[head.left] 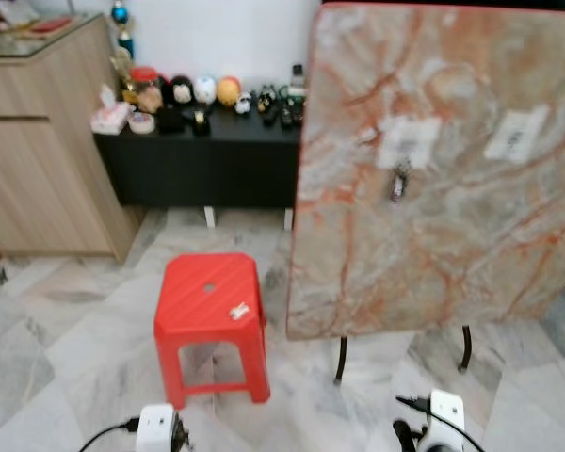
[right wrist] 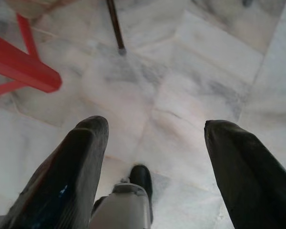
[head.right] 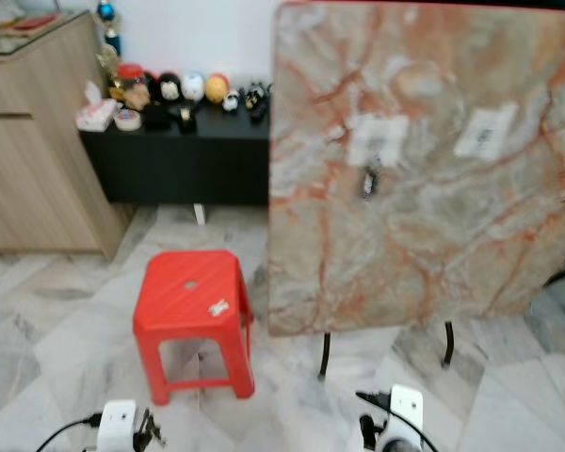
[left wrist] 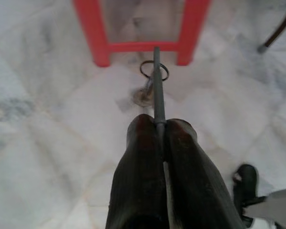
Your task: Hang keys on a hook
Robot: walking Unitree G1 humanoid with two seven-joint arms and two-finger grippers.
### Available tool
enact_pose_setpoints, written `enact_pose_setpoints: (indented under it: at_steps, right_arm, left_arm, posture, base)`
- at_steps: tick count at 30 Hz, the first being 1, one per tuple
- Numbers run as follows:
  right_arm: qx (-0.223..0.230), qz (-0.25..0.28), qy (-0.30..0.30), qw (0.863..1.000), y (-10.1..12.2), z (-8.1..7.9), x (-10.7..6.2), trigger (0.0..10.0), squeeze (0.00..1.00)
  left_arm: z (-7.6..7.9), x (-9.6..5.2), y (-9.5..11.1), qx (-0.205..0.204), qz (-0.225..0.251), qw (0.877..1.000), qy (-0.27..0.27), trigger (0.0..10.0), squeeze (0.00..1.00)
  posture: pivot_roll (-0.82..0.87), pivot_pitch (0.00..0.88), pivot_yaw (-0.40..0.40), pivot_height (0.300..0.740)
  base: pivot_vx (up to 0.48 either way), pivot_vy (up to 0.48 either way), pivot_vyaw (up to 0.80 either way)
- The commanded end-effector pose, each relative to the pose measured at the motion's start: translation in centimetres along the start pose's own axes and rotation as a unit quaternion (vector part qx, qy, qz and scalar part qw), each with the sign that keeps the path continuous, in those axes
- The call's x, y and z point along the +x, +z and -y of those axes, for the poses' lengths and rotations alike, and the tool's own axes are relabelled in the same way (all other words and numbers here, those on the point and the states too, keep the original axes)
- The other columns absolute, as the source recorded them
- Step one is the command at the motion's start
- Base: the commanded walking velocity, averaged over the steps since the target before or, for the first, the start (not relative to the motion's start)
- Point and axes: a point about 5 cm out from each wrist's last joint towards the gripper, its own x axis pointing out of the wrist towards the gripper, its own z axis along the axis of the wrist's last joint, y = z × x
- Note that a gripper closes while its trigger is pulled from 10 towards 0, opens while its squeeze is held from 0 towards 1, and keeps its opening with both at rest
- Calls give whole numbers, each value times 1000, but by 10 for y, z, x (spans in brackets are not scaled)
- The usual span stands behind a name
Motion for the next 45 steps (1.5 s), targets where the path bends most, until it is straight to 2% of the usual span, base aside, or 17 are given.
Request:
enact_pose_setpoints:
  at_steps: [1,9,15,17,19,22,25,27,30,31,33,34,37,38,40,42,45]
  right_arm:
    - [0,3,-5,1000,3,3,0,10000,0]
    - [-1,1,-3,1000,3,2,0,10000,0]
    - [-5,1,-2,1000,3,2,0,10000,0]
    - [-5,3,-3,1000,3,3,0,10000,0]
    - [-5,3,-3,1000,3,3,0,10000,0]
    - [-7,3,-4,1000,2,4,0,10000,0]
    - [-8,3,-4,1000,1,4,0,10000,0]
    - [-9,4,-4,1000,1,5,-1,10000,0]
    - [-9,6,-4,1000,1,5,-1,10000,0]
    - [-7,6,-4,1000,1,5,-1,10000,0]
    - [-7,6,-4,1000,0,5,-1,10000,0]
    - [-6,7,-5,1000,0,5,-1,10000,0]
    - [-5,8,-7,1000,1,5,-1,10000,0]
    - [-5,8,-7,1000,1,5,-1,10000,0]
    - [-6,7,-7,1000,1,5,-1,10000,0]
    - [-5,8,-7,1000,1,5,-1,10000,0]
    - [-6,8,-7,1000,1,5,-1,10000,0]
  left_arm:
    - [6,0,-1,11,-2,1000,-11,10000,0]
    - [6,1,4,18,8,1000,-15,10000,0]
    - [9,5,21,25,43,998,-26,10000,0]
    - [13,7,34,34,72,996,-39,10000,0]
    - [14,7,36,37,76,996,-40,10000,0]
    - [19,9,60,53,125,989,-52,10000,0]
    - [22,9,74,60,158,984,-58,10000,0]
    - [29,7,96,68,211,972,-70,10000,0]
    - [34,4,111,68,252,962,-77,10000,0]
    - [38,0,123,70,287,952,-83,10000,0]
    - [41,-5,130,72,313,943,-91,10000,0]
    - [44,-12,139,81,346,929,-99,10000,0]
    - [50,-23,154,91,386,910,-118,10000,0]
    - [50,-23,154,91,386,910,-118,10000,0]
    - [57,-31,164,111,409,896,-131,10000,0]
    - [59,-35,170,110,420,891,-132,10000,0]
    - [65,-43,180,144,438,876,-139,10000,0]
  posture:
    - [33,0,-33,732]
    - [34,0,-32,732]
    - [35,0,-31,732]
    - [33,0,-30,732]
    - [33,0,-30,732]
    - [30,0,-29,732]
    - [29,0,-27,732]
    - [28,0,-27,732]
    - [25,0,-24,732]
    - [25,0,-24,732]
    - [18,0,-20,732]
    - [16,0,-18,732]
    - [22,0,-20,732]
    - [22,0,-20,732]
    - [22,0,-20,732]
    - [19,0,-20,732]
    - [19,0,-20,732]
  base:
    - [0,-337,0]
    - [0,-342,-644]
    - [0,-345,-756]
    - [0,-343,0]
    - [0,-345,0]
    - [0,-109,0]
    - [0,0,0]
    - [0,0,0]
    - [0,0,0]
    - [0,0,0]
    - [0,0,0]
    - [0,0,0]
    - [0,0,0]
    - [0,0,0]
    - [0,0,0]
    - [0,0,0]
    - [0,0,0]
